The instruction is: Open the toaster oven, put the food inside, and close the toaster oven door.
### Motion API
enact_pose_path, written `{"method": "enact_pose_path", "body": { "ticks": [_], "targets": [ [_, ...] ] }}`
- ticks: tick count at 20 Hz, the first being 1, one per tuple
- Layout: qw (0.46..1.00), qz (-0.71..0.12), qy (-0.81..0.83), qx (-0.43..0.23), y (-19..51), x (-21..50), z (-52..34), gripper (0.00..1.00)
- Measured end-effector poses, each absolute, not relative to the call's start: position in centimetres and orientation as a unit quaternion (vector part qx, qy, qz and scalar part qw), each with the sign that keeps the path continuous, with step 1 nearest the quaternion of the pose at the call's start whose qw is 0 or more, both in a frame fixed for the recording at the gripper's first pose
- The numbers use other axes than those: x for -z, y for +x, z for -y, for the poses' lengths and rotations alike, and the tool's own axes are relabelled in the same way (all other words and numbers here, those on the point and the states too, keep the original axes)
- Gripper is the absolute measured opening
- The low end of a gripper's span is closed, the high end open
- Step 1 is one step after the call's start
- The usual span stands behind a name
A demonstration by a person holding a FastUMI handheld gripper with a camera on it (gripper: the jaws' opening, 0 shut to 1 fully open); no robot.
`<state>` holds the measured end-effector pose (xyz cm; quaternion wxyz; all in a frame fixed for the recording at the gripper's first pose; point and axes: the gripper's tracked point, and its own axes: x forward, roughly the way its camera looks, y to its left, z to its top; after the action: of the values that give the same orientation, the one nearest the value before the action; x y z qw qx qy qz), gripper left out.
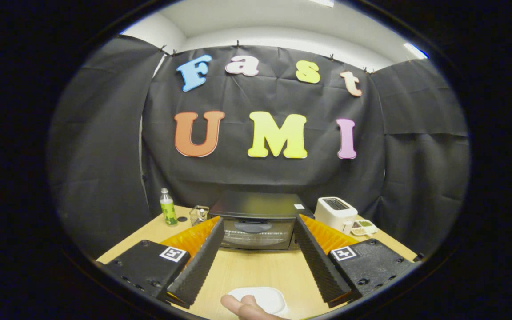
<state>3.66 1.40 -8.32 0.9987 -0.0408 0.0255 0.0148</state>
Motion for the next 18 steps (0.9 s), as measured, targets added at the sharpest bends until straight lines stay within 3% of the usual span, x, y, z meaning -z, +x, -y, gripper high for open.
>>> {"method": "enact_pose_path", "body": {
  "ticks": [15,18],
  "targets": [
    [0.998,0.008,-0.052,-0.033,-6.9,5.1,0.0,1.00],
    [0.997,0.049,-0.047,-0.032,-8.3,4.1,0.4,1.00]
  ]
}}
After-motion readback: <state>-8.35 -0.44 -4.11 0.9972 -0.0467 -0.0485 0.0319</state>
